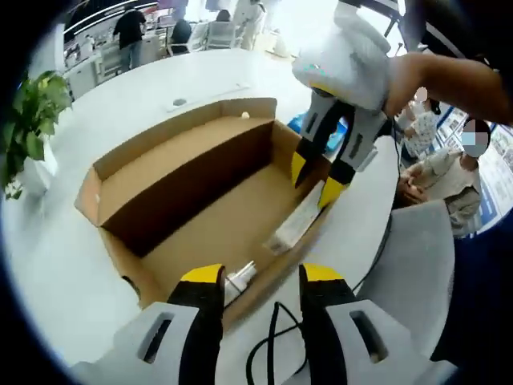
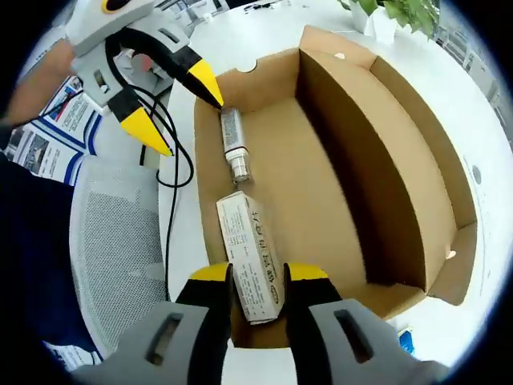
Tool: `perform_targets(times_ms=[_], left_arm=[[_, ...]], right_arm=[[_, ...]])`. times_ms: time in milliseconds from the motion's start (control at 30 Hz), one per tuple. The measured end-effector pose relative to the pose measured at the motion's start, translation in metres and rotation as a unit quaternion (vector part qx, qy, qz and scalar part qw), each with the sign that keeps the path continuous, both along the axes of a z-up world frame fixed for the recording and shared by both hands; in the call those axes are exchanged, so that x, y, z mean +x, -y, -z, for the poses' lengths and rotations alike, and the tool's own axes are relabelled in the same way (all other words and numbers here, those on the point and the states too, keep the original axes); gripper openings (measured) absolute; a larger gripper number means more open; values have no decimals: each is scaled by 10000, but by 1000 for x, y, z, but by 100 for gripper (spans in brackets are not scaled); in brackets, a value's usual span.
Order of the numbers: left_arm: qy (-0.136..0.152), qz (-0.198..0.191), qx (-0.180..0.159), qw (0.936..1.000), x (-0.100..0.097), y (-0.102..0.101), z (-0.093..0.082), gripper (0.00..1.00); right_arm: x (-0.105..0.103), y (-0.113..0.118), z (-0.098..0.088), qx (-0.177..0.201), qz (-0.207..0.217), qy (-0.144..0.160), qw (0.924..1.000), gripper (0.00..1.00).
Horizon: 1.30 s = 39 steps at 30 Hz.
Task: Operate the shoe box by opening the lid, removing the specified soft item, and placing it in the target area until the item is outside and the box remains undamaged.
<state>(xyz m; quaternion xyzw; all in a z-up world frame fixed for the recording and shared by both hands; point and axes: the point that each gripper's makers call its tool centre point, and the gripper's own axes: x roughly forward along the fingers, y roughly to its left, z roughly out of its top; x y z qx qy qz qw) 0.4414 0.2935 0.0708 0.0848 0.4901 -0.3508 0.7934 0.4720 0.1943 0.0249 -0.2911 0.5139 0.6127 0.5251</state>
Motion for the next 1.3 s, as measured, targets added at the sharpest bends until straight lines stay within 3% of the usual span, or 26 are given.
perform_targets(times_ms=[133, 267, 300, 333, 400, 433, 500, 600, 867, 933, 1167, 1300], left_arm=[[0, 27, -161, 9999, -3, -2, -10, 37], [81, -152, -29, 9998, -3, -25, -23, 37], [74, -260, -25, 9996, -2, -29, -23, 37], [-71, -721, -95, 9973, -4, -43, -25, 37], [-136, -1182, -9, 9929, -3, -65, -23, 34], [-11, -1153, 17, 9933, -1, -71, -22, 34], [-186, -1597, 104, 9869, -4, -86, -15, 35], [-222, -1802, 160, 9833, -4, -95, -8, 34], [-491, -2226, 253, 9733, -5, -104, 18, 30], [-636, -2385, 163, 9689, -5, -104, 25, 26], [-825, -2510, 116, 9644, -6, -99, 36, 14], [-921, -2629, 301, 9600, -6, -108, 40, 5]], right_arm=[[-1, -2, 1, -30, -46, -57, 10000, 21], [-3, -2, 5, -80, -101, -43, 9999, 19], [-3, -1, 5, -89, -102, -37, 9999, 18], [-3, 2, 9, -175, -161, 13, 9997, 17], [-3, 2, 8, -161, -157, 5, 9997, 18], [-4, 2, 8, -159, -146, -9, 9998, 18], [-2, 2, 8, -145, -200, 58, 9997, 20], [-1, 2, 7, -142, -228, 57, 9996, 19], [-7, 5, 8, -175, -371, -32, 9992, 18], [-8, 4, 8, -171, -371, -57, 9992, 17], [-7, 4, 8, -142, -368, -49, 9992, 18], [-7, 4, 8, -145, -376, -87, 9992, 19]])
